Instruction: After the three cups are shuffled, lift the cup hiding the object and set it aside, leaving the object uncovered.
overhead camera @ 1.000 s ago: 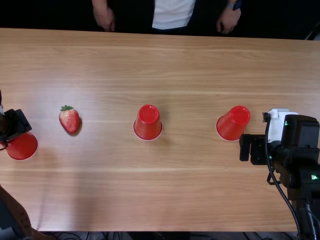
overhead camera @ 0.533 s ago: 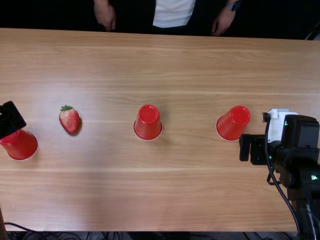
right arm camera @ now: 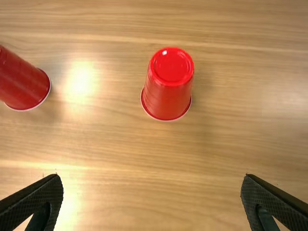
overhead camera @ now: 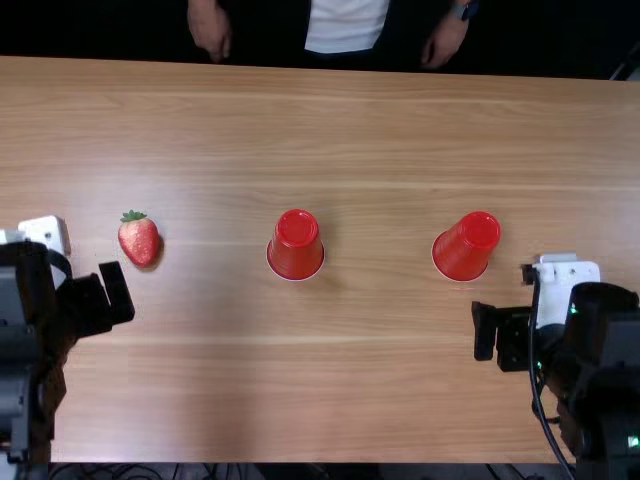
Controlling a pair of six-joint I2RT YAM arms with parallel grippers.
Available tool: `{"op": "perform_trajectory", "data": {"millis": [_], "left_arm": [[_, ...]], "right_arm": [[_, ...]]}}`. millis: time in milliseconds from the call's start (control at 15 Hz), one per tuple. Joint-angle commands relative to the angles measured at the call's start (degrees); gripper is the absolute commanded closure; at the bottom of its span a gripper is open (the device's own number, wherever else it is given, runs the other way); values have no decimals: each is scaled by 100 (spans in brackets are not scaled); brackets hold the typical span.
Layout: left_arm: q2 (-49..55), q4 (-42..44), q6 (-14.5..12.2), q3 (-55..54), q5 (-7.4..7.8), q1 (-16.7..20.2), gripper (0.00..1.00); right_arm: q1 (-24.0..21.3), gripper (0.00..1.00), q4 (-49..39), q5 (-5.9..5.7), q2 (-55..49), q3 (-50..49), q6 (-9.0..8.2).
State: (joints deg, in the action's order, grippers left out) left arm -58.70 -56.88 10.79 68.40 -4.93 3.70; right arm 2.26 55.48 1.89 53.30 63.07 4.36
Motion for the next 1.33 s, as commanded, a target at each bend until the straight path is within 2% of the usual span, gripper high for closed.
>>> {"op": "perform_trajectory", "data": {"millis": [0, 533, 800, 1000, 1133, 1267], "left_arm": [[508, 35, 18, -389, -3, -54, 0], [2530, 46, -13, -2156, -3, -107, 0], [3831, 98, -13, -3140, 8, -89, 0], [5008, 679, -13, -3606, 8, -98, 0], [5571, 689, -13, -3799, 8, -98, 0], [5870, 700, -34, -4045, 8, -107, 0]], "right_arm": [[46, 0, -16, 1, -417, -269, -35], [37, 0, -47, -10, -1920, -1350, -46], [11, 0, -343, -20, -3168, -2000, -46], [-15, 0, -627, -31, -4345, -2317, -35], [-50, 0, -627, -63, -5119, -2607, -35], [-138, 0, -532, -63, -5330, -2695, -56]]}}
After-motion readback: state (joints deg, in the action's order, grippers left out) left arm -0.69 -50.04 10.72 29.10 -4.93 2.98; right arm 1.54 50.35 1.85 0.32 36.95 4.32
